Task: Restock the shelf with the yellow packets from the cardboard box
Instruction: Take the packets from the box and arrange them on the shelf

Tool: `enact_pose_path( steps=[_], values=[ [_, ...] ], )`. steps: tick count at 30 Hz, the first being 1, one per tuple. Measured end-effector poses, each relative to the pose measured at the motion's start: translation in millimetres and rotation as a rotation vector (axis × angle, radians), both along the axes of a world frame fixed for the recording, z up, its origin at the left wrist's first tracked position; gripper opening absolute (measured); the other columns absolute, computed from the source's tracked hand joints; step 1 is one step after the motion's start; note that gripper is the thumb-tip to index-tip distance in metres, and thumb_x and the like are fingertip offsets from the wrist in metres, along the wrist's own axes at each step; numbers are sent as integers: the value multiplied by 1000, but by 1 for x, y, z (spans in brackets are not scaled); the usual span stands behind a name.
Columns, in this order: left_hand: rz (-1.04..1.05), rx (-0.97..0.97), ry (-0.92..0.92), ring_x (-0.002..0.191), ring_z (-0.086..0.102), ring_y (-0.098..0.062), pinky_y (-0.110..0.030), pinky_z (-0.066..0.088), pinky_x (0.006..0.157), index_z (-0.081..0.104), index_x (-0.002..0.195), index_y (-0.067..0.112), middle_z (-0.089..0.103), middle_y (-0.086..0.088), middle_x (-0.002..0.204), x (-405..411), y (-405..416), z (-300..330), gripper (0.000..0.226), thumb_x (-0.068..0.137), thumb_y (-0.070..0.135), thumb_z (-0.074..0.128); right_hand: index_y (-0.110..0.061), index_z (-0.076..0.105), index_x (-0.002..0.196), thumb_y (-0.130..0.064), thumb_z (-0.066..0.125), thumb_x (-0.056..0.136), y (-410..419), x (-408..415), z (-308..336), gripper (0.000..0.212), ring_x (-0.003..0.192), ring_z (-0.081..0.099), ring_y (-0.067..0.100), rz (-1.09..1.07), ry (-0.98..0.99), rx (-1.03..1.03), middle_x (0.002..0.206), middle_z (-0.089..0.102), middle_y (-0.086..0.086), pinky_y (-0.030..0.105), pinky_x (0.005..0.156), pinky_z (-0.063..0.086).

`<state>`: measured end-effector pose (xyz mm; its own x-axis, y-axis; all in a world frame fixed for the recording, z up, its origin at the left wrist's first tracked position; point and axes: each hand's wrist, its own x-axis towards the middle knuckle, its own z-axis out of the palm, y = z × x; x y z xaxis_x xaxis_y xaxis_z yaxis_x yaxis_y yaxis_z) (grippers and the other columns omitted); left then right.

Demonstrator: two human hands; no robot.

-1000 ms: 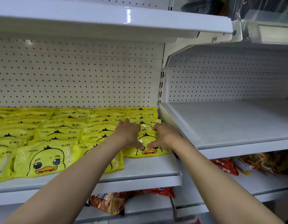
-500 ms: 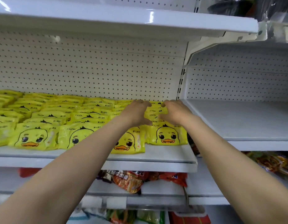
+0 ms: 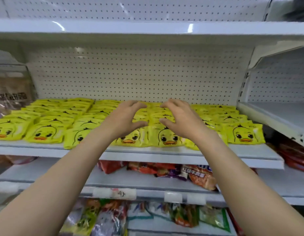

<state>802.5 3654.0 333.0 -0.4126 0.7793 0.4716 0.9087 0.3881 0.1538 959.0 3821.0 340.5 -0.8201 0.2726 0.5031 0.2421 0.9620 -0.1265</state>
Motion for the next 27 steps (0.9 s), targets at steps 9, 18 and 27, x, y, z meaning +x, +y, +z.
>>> enact_pose_path(
  steps=[9,18,27],
  values=[
    [149,51,-21,133,40,-25,-38,36,107,47,140,25,46,-4,142,-83,-164,-19,59,88,49,62,-28,46,142,-49,57,94,-131,-101,-17,53,141,30,25,117,-49,-39,151,40,4,41,110,36],
    [238,50,-3,132,42,-24,-37,37,108,49,139,25,47,-2,140,-172,-229,-13,61,85,42,71,-33,43,144,-53,55,94,-190,-207,-14,55,141,30,22,230,-68,13,151,40,0,39,110,36],
    [336,-39,8,133,40,-23,-38,36,109,47,140,27,46,-1,142,-260,-268,-3,67,80,41,75,-33,43,144,-51,56,94,-233,-319,7,55,141,30,20,345,-73,46,151,38,-3,37,107,36]
  ],
)
